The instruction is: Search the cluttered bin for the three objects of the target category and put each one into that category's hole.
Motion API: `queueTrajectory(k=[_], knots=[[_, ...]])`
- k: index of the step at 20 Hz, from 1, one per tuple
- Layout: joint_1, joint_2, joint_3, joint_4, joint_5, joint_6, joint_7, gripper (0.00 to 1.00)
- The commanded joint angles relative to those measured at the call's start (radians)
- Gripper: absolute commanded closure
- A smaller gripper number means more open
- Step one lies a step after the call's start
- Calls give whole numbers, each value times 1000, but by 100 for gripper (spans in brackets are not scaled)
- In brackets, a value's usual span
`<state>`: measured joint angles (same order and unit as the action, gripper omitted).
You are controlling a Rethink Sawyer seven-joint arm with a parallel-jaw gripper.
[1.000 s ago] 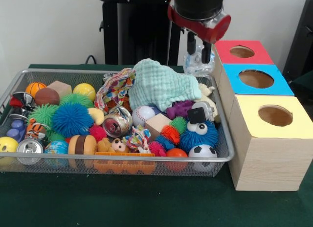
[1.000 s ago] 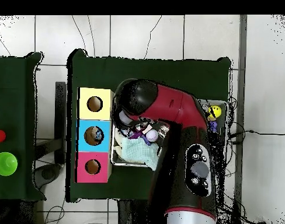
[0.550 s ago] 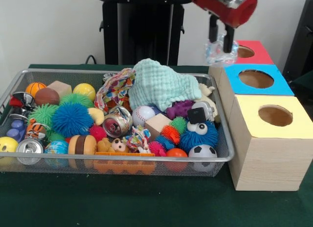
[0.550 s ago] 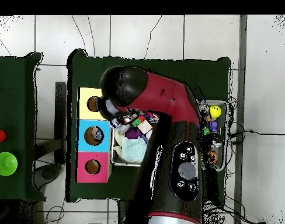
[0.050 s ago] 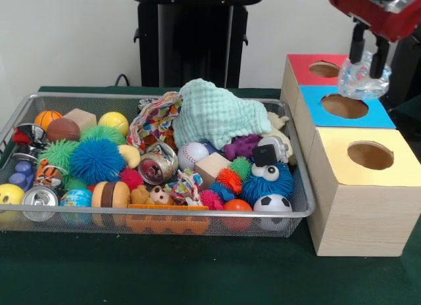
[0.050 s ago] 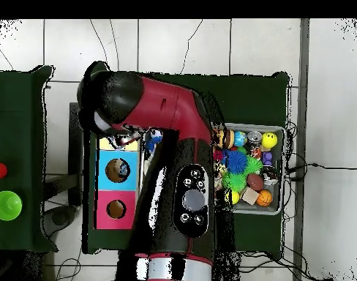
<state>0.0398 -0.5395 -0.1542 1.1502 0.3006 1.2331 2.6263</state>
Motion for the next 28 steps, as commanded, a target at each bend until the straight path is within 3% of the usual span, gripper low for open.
queueTrajectory(k=[1,9,19,28], knots=[[-10,78,19,-25,30,34,262,100],[-32,46,17,63,35,-33,191,100],[-92,5,39,178,10,-70,27,100],[-160,89,104,67,-42,25,-88,100]])
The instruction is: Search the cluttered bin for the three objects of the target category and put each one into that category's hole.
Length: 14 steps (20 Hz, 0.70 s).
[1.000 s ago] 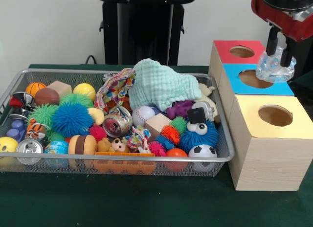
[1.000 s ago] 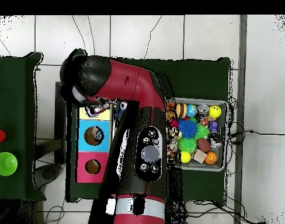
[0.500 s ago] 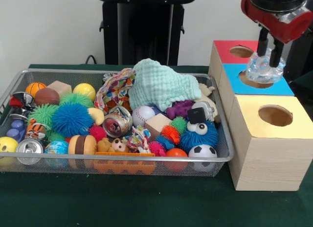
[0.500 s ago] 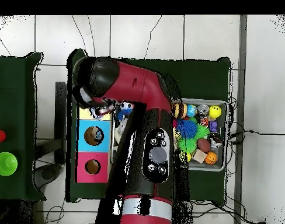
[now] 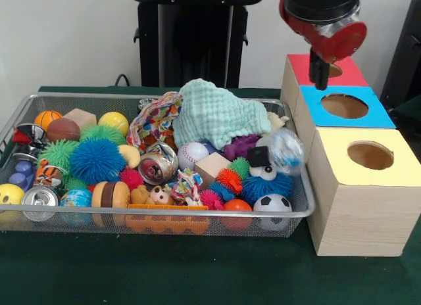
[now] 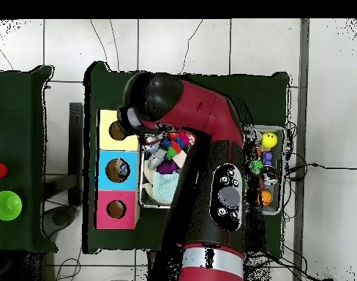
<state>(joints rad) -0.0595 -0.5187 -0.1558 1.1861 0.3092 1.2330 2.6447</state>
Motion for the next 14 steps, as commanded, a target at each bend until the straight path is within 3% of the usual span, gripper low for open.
queueTrajectory(k=[1,5,14], knots=[[-66,73,110,25,-54,29,-116,100],[-89,85,130,12,-68,37,-143,100],[-94,52,143,69,-87,-15,-127,100]])
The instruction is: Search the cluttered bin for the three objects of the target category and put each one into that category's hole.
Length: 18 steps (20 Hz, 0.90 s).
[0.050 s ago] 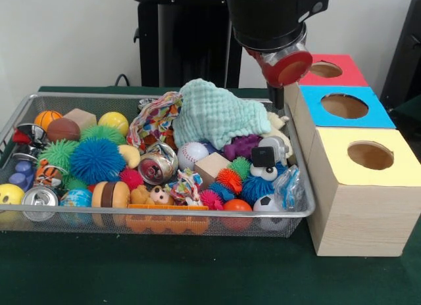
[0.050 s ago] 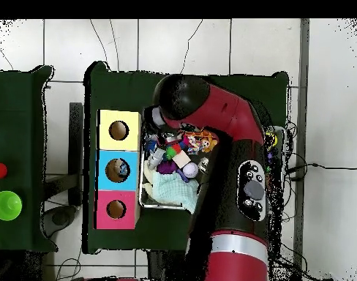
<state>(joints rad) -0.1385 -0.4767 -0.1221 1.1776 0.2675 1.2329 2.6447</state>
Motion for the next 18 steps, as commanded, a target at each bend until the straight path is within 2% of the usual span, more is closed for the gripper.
queueTrajectory(k=[1,6,12,18], knots=[[-17,7,110,85,-48,-27,-125,100],[-8,-5,72,110,-90,-94,-88,100],[-29,-53,85,238,-95,-183,-123,100],[-56,-94,91,305,-98,-207,-140,100]])
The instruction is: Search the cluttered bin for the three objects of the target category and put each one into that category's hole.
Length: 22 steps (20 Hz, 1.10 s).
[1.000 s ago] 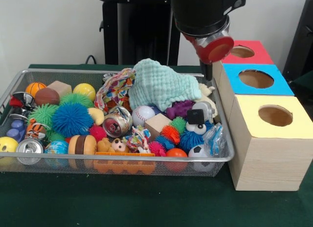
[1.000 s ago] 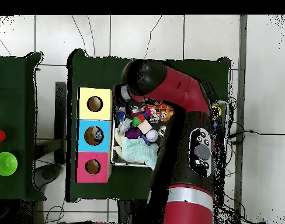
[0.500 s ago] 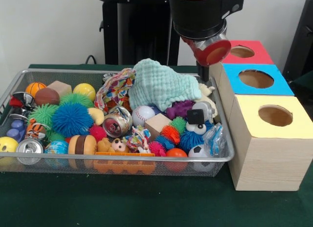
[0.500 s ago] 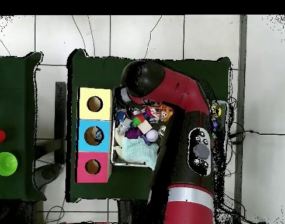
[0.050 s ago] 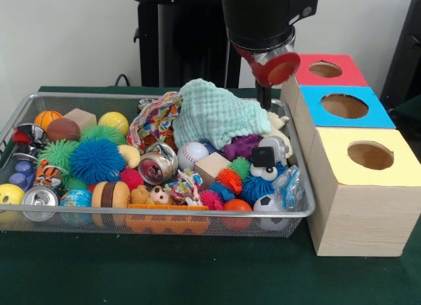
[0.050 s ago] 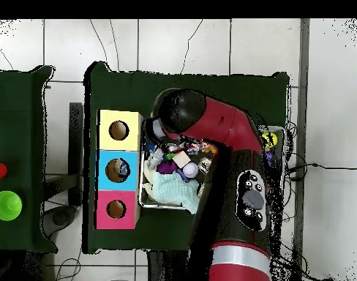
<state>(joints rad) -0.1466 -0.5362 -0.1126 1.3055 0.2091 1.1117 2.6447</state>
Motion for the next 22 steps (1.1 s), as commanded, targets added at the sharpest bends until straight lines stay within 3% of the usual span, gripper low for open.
queueTrajectory(k=[1,8,12,22], knots=[[-51,-42,80,187,-41,-88,-140,100],[-91,-87,76,339,-75,-225,-173,100],[-117,-102,92,382,-83,-251,-177,100],[-166,-117,133,375,-125,-235,-182,100]])
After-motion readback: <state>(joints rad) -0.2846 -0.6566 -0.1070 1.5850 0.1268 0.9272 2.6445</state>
